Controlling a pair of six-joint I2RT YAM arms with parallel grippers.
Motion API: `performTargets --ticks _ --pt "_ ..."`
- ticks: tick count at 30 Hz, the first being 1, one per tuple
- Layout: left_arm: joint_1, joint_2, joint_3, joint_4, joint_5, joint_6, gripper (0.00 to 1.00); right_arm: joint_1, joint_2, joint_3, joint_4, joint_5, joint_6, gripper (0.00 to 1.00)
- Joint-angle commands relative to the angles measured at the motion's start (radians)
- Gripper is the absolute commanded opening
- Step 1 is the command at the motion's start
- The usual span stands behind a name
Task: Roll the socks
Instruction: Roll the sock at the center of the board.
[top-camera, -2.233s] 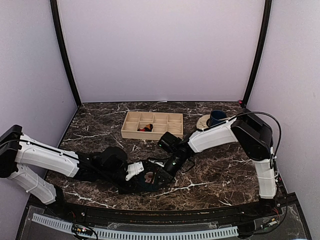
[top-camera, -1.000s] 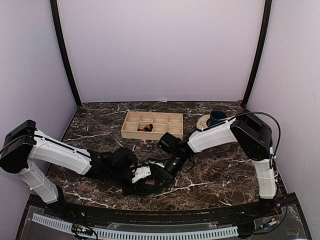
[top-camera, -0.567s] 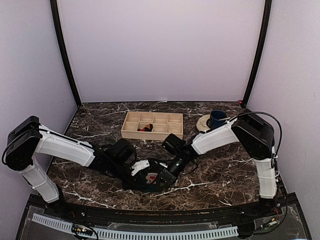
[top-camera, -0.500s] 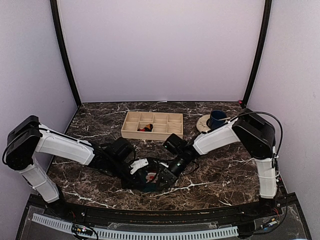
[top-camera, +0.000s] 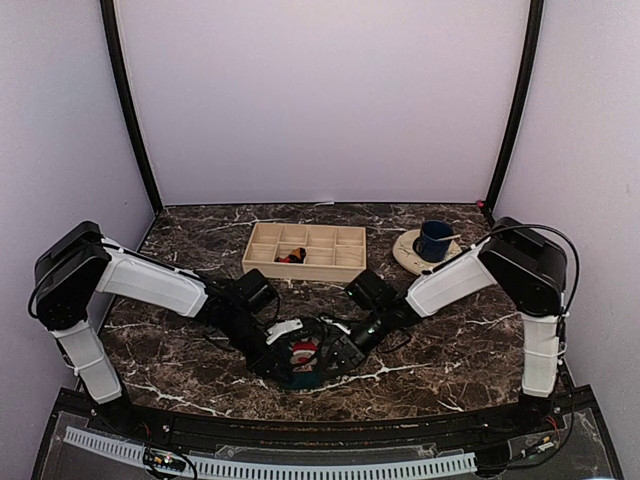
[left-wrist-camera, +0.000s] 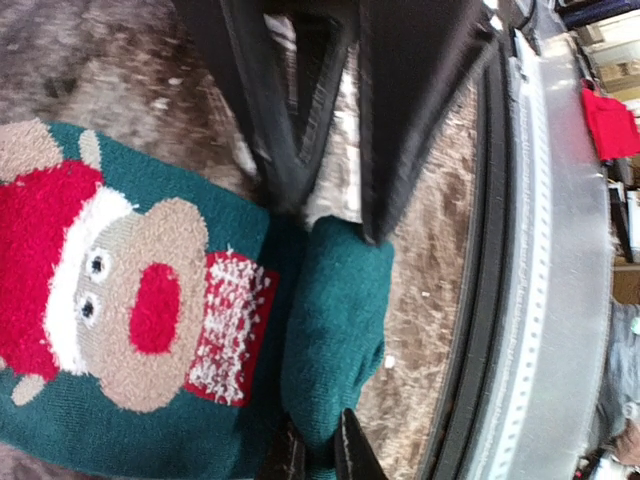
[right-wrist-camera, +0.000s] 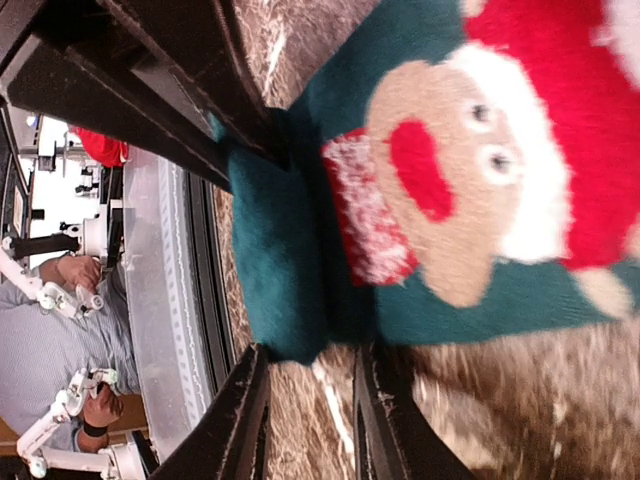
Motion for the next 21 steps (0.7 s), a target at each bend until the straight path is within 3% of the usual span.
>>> performTargets --ticks 1,14,21 --pt "0.011 0.024 0.032 -0.102 0.109 0.045 0.10 -0.012 -0.072 -0.072 0.151 0.065 0.079 0.26" --pt "0.046 0.113 0.072 -0.174 0.210 0.074 0.10 0.003 -0.260 -0.191 0.212 0.358 0.029 0.27" --pt "0.071 0.154 0.082 -0.193 0.260 0.092 0.10 0.115 -0.378 -0.263 0.203 0.604 -0.067 0.28"
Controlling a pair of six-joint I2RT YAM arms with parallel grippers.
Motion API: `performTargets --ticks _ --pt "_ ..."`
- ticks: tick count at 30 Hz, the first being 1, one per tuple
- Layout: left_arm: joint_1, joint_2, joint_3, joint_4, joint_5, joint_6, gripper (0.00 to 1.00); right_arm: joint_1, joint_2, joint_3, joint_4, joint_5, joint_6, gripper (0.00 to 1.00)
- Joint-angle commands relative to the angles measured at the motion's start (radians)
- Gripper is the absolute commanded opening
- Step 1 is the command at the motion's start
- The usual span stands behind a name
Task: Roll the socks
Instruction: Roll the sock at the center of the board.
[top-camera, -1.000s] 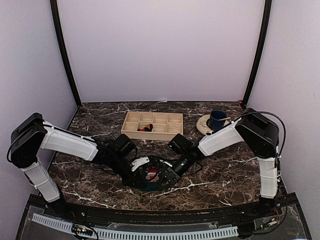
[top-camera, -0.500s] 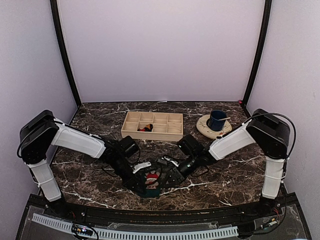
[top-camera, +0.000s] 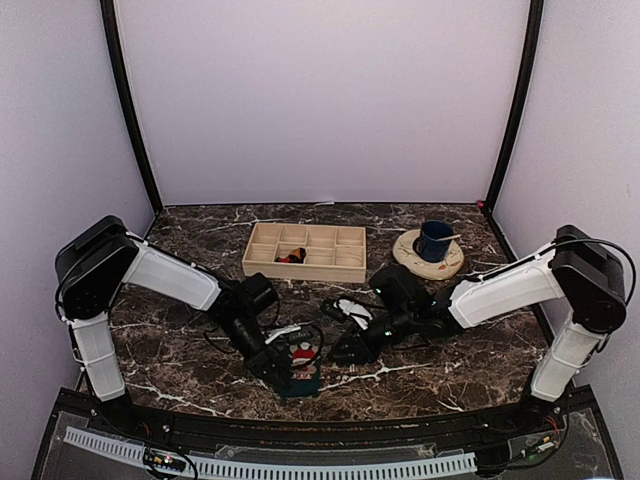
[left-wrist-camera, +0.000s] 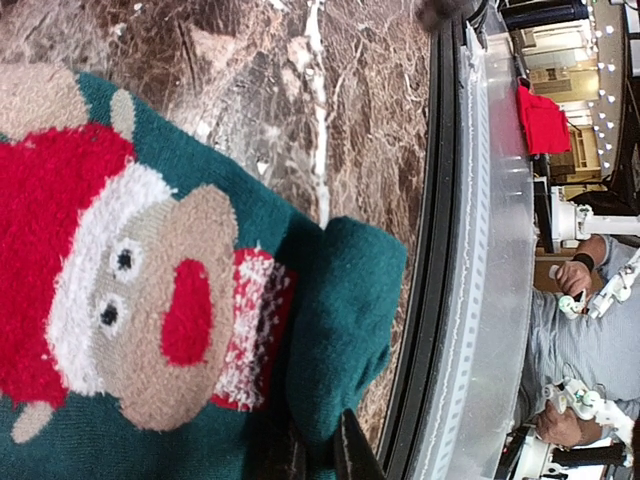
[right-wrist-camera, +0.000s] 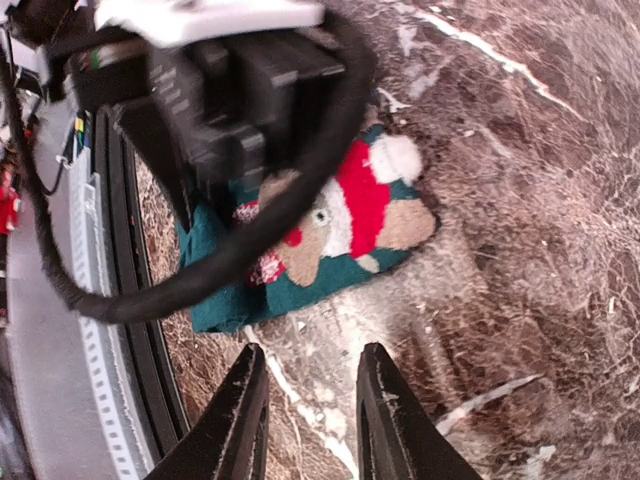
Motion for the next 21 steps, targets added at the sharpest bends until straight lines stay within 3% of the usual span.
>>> performTargets --ticks 1,8,21 --pt "0.013 0.029 0.018 -0.063 0.034 0.039 0.10 0.100 -0.063 -0.030 0.011 0.210 -0.096 0.29" --pt "0.018 0.055 0.035 -0.082 0.045 0.054 0.10 0.242 -0.093 -0.034 0.006 0.373 -0.200 0.34" --pt "0.023 0.091 0.038 -0.102 0.056 0.077 0.10 0.367 0.029 0.095 -0.092 0.476 -0.359 0.38"
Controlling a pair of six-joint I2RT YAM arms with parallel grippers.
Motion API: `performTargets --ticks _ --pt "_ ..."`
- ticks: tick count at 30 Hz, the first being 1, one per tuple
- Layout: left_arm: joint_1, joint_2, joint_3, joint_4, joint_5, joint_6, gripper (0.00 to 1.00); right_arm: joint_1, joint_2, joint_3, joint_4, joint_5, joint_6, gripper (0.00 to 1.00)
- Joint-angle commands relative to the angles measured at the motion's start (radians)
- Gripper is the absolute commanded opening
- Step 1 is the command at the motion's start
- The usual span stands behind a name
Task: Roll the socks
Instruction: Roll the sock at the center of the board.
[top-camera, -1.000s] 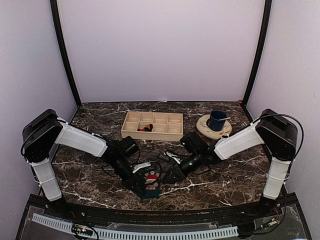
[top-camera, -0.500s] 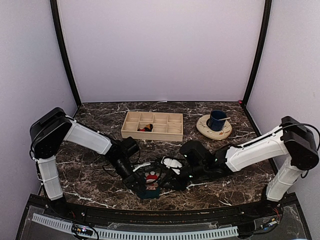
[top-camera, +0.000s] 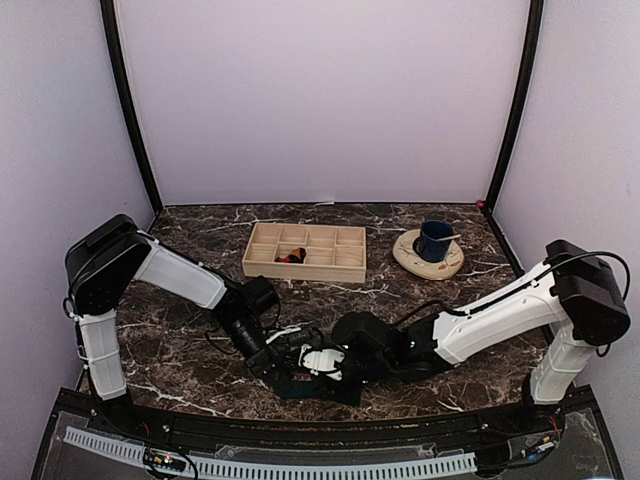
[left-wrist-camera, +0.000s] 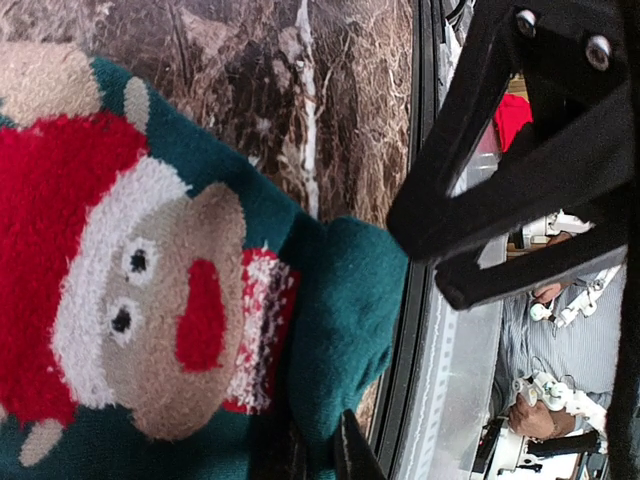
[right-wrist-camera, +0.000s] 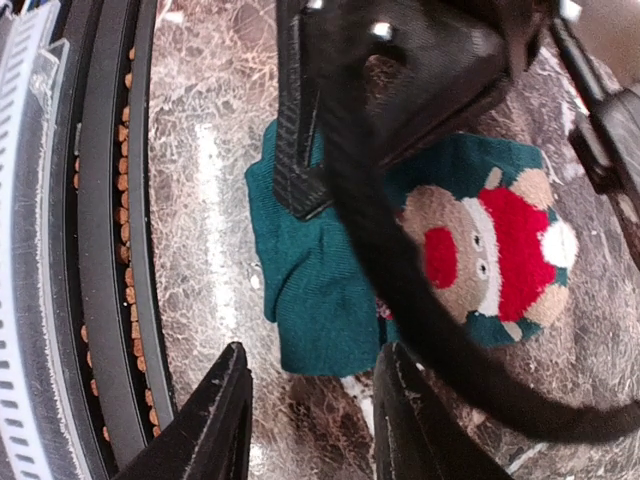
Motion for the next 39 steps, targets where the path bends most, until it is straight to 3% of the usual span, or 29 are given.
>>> performTargets --ticks 1,21,25,32,39 --pt "0.002 0.025 0.007 -0.054 -0.031 0.035 0.10 0.023 0.035 0.056 -0.024 0.049 -0.072 0.39" --pt "0.007 0.047 0.021 -0.074 -0.010 0.054 0.09 0.041 0.124 0.116 -0.075 0.070 -0.122 0.38" --pt "0.009 0.050 0.026 -0.079 -0.008 0.055 0.10 0.043 0.129 0.114 -0.071 0.072 -0.124 0.30" --pt "0.009 0.055 0.028 -0.078 -0.010 0.046 0.10 0.042 0.150 0.119 -0.084 0.062 -0.124 0.08" --pt "0.019 0.033 0.009 -0.052 -0.047 0.004 0.18 0.040 0.168 0.123 -0.105 0.042 -0.113 0.00"
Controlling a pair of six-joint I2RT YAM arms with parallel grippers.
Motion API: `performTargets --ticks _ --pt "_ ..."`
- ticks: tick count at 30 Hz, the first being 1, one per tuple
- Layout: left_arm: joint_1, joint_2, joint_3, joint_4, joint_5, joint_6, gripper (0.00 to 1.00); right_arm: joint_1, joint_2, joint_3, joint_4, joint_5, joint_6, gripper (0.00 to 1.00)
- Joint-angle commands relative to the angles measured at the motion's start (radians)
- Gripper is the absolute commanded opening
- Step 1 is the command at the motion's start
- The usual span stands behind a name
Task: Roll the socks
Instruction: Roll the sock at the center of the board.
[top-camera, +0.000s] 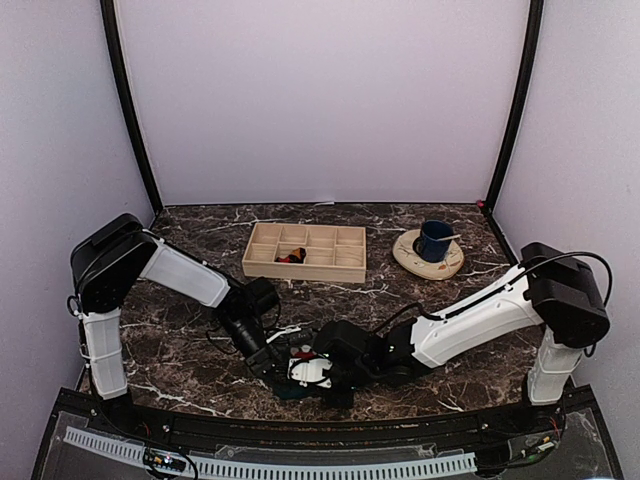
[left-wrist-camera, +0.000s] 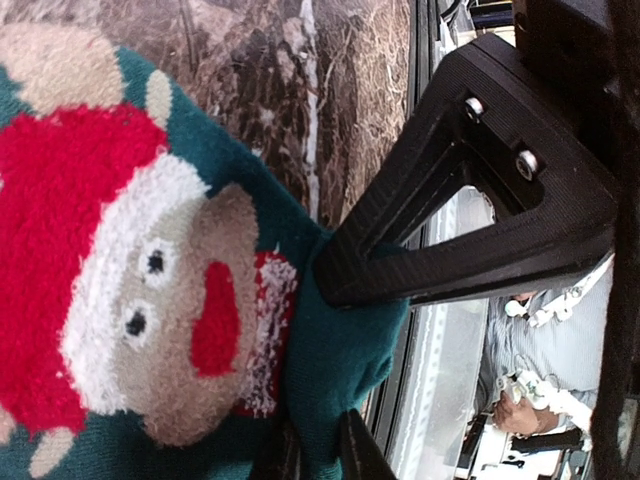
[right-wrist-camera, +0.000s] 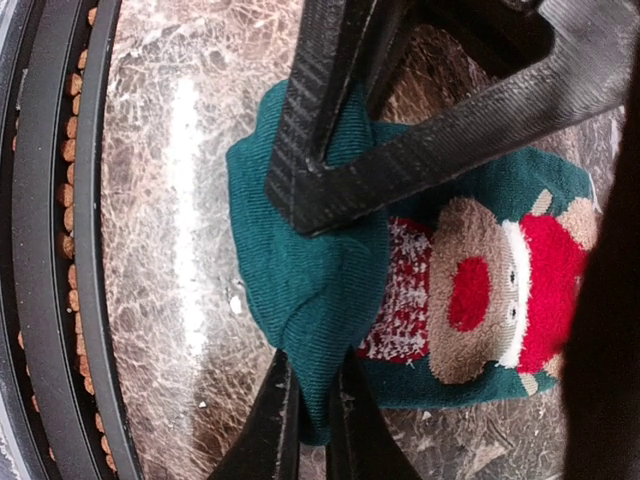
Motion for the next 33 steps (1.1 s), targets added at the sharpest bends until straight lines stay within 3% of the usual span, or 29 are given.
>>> performTargets --ticks 1,11,33 --pt "0.011 -0.012 -0.025 0.004 -0.085 -0.027 0.19 0.009 0.035 0.008 -0.018 -0.017 0.013 0.00" --pt "0.031 -0.122 -0.089 0.072 -0.156 -0.098 0.27 -0.010 0.025 -0.013 -0.004 -0.046 0.050 0.00" --pt "0.071 -0.267 -0.122 0.114 -0.238 -0.154 0.30 -0.053 -0.026 -0.104 0.114 -0.091 0.240 0.00"
